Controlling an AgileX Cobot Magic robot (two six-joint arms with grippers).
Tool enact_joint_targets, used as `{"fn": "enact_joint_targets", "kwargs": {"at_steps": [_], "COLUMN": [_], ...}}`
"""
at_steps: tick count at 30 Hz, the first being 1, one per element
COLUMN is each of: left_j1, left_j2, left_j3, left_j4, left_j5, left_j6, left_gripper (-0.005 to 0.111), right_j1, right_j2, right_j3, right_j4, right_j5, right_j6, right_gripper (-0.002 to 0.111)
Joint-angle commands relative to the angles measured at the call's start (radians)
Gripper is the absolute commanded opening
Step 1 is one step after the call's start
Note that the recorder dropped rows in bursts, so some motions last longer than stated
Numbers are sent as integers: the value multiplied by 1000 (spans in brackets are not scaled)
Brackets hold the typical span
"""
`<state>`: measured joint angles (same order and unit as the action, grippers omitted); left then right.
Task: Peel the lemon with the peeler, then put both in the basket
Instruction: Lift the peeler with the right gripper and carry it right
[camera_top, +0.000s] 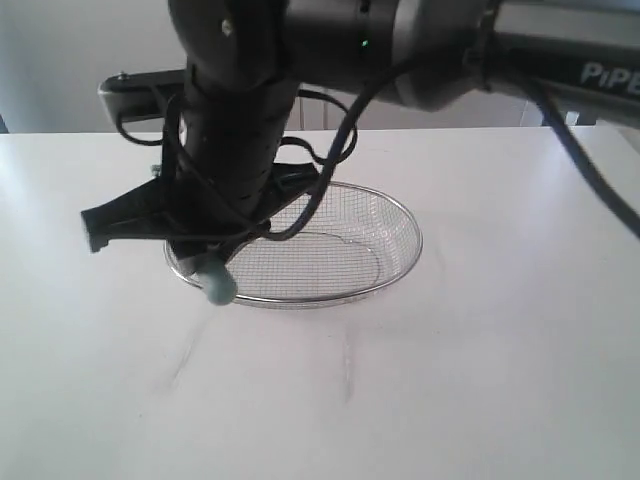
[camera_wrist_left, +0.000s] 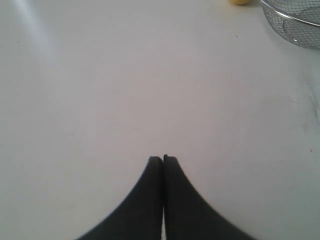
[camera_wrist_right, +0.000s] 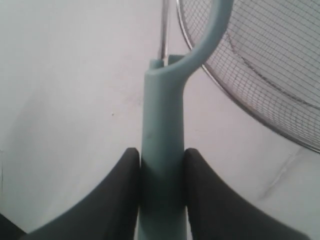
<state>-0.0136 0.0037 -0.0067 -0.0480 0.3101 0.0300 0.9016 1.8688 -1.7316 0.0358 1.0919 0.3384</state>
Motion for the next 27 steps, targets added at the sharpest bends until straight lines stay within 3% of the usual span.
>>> {"fn": "enact_joint_targets", "kwargs": {"at_steps": [1,20,27], "left_j1": [1,1,1], "left_j2": [-4,-4,-4], "left_j3": [7,7,7], "left_j4": [-7,-7,-7], "left_j5": [-4,-4,-4], "left_j6": [1,1,1], "left_gripper": [0,0,0], "right_j1": [-74,-298,-391], "right_j2": [-33,-46,-87], "right_j3": [0,0,107], "right_j4": [55,192,188], "right_j5": [20,113,97], "right_j6": [-39,-159,-181], "right_gripper": [0,0,0]}}
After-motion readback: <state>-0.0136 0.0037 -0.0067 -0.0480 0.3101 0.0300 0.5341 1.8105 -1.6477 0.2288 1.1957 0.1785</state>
